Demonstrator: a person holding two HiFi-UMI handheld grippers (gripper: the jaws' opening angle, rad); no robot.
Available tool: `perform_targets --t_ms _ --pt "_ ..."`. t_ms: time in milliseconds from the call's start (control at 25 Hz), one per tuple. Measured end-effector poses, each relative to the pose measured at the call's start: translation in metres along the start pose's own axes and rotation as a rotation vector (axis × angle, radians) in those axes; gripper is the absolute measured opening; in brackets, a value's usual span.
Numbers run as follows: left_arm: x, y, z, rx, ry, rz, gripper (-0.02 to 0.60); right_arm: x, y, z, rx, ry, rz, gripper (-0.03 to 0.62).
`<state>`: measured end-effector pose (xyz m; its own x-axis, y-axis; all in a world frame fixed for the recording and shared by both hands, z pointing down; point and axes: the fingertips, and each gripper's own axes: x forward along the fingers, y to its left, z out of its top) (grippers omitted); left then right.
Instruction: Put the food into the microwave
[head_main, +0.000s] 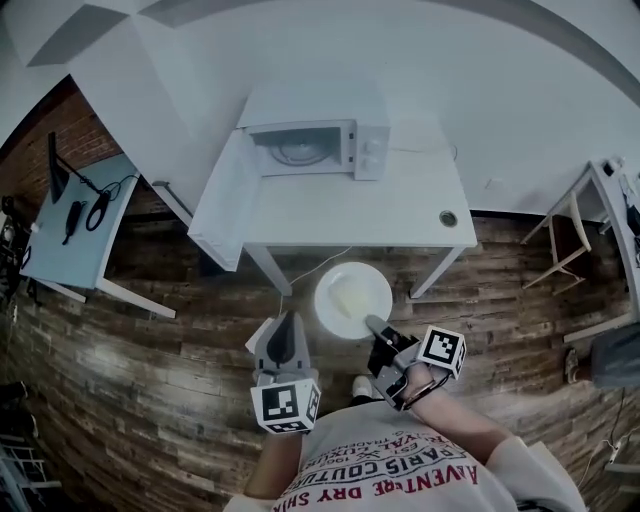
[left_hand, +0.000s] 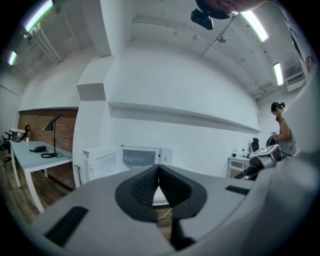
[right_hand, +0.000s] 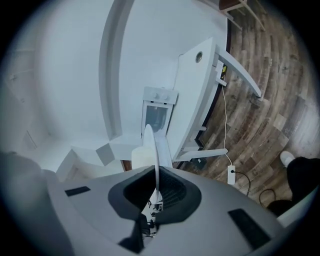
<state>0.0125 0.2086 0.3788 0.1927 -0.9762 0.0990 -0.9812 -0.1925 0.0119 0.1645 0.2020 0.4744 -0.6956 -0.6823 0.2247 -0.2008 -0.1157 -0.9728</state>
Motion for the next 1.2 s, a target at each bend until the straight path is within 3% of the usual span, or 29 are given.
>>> perform_targets --t_ms 200,560,880,1200 --pt "0.046 -0.011 0.003 -0.002 0.011 0.011 0.006 0.021 0.003 0.053 0.012 0.009 0.003 0.02" --pt "0.112 0.004 -0.003 -0.002 0.054 0.017 0.006 0.062 -0.003 0.094 0.046 0.019 -0.02 0.02" --pt "0.205 0.041 0.002 -0.01 0.059 -0.063 0.006 0.122 0.004 0.146 0.092 -0.088 -0.014 0.02" --pt "0.308 0.11 0.03 -0.003 0.034 -0.151 0.006 0.218 0.033 0.179 0.116 -0.162 -0.015 0.02"
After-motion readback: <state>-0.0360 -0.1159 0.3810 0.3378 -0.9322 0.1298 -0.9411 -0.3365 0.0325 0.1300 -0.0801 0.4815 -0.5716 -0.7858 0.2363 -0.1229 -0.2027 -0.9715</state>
